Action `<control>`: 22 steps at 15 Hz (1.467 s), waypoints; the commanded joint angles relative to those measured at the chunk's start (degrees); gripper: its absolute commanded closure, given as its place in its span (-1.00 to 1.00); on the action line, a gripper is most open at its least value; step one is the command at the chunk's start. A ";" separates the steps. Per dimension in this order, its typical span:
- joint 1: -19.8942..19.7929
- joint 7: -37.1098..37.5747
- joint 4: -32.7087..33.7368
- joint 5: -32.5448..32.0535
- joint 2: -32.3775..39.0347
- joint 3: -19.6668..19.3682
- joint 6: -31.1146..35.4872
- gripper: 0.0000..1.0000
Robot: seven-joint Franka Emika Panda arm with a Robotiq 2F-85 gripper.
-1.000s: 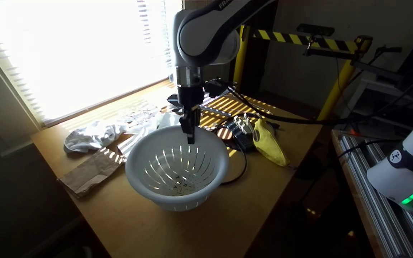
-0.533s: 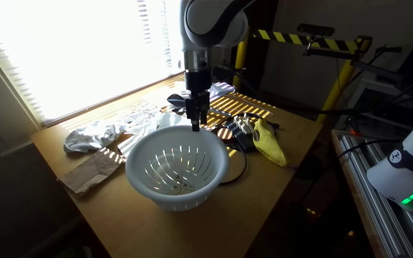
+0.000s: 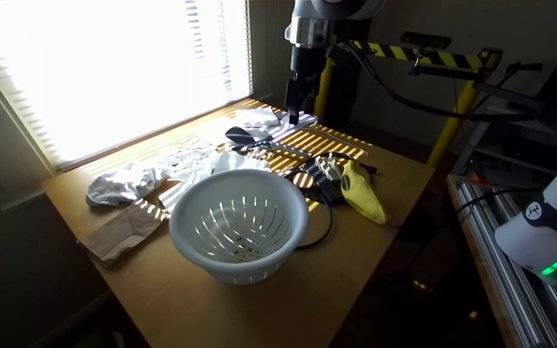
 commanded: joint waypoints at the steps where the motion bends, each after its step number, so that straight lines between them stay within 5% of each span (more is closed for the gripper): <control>1: -1.63 -2.18 -3.53 -9.32 -1.20 -2.51 -0.53 -1.00; 7: -2.99 -3.23 -2.63 -7.11 0.16 -2.65 -0.45 -1.00; 9: -2.54 -8.97 -1.91 -10.70 1.19 -1.97 2.06 -1.00; 19: 0.43 -23.20 17.71 -17.19 20.35 5.56 1.80 -1.00; 21: 0.23 -25.45 20.38 -18.30 23.19 5.92 -0.04 -1.00; 22: 0.25 -22.76 15.80 -16.74 19.53 6.20 2.43 -1.00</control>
